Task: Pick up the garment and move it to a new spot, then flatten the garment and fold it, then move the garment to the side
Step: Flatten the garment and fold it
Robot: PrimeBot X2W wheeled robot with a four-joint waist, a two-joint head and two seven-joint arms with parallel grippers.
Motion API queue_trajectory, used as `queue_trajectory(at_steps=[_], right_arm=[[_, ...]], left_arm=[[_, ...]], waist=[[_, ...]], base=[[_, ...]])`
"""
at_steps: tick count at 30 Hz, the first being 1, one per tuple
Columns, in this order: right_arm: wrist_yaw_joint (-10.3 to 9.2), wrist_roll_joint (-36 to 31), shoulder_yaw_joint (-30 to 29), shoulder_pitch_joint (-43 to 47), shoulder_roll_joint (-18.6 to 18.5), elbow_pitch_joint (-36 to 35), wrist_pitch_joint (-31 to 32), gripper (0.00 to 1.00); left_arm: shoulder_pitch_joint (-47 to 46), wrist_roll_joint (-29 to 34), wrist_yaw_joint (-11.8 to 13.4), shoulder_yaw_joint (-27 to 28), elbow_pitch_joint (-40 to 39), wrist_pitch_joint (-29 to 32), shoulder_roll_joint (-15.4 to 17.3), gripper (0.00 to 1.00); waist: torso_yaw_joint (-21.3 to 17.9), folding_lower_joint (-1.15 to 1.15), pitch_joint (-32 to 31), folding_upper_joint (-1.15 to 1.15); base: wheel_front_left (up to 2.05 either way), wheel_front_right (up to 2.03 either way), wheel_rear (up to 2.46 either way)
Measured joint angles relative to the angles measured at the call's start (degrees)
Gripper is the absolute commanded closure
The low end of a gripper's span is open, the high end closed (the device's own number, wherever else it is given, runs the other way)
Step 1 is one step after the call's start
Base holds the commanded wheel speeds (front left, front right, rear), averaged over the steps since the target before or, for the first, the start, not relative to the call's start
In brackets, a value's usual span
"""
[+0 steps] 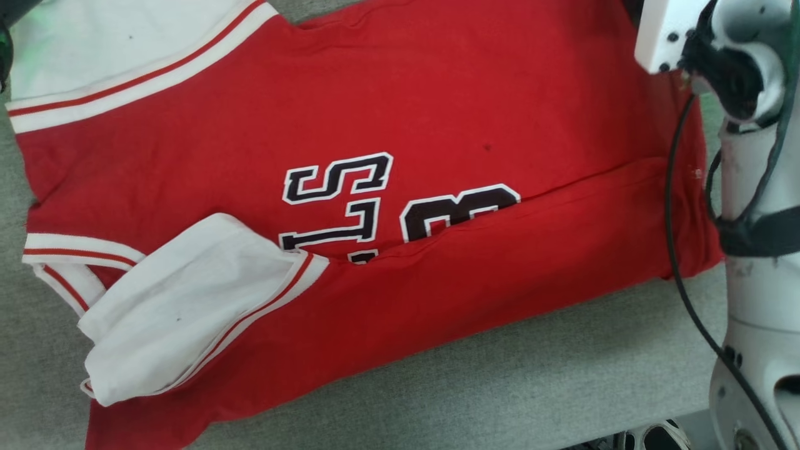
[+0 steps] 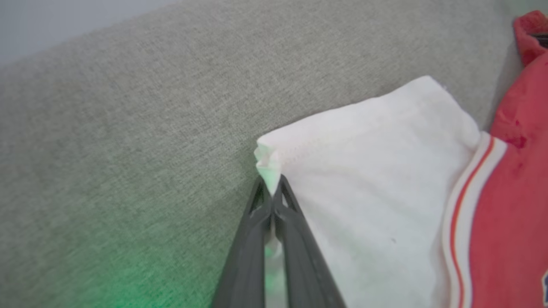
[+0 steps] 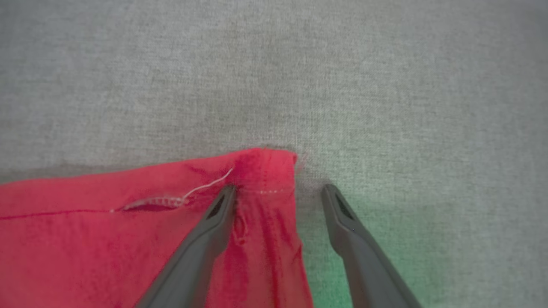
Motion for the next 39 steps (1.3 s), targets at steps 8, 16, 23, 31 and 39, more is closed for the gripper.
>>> queue_trajectory(at_steps=[8,16,23,31,39], right_arm=[[0.00,0.3,-0.6,-0.9,0.2,1.0,-3.2,1.00],[0.01,3.0,0.7,4.2,-3.5,-3.6,-6.3,1.00],[0.01,7.2,0.0,18.3,-10.0,-15.8,-4.5,1.00],[0.01,10.2,-5.1,38.0,-12.7,-28.1,-1.1,1.00],[0.00,12.1,-9.1,47.1,-10.3,-29.7,-3.4,1.00]], left_arm=[[-0.1,-1.2,0.0,-1.9,-0.9,-4.8,-1.4,1.00],[3.9,-3.7,0.0,-3.1,-9.0,-16.0,-1.4,1.00],[14.2,-5.1,0.0,-4.0,-22.3,-28.0,4.6,1.00],[31.6,-3.6,0.0,-4.5,-31.1,-38.1,11.0,1.00],[47.5,-4.0,0.0,1.5,-30.2,-38.8,5.2,1.00]], waist=[[1.2,0.00,-0.8,0.00],[2.7,0.00,-6.7,0.00],[5.8,0.00,-13.7,0.00],[8.8,0.00,-18.6,0.00],[9.8,0.00,-18.8,0.00]], base=[[0.00,0.00,0.00],[0.00,0.00,0.00],[0.00,0.00,0.00],[0.00,0.00,0.00],[0.00,0.00,0.00]])
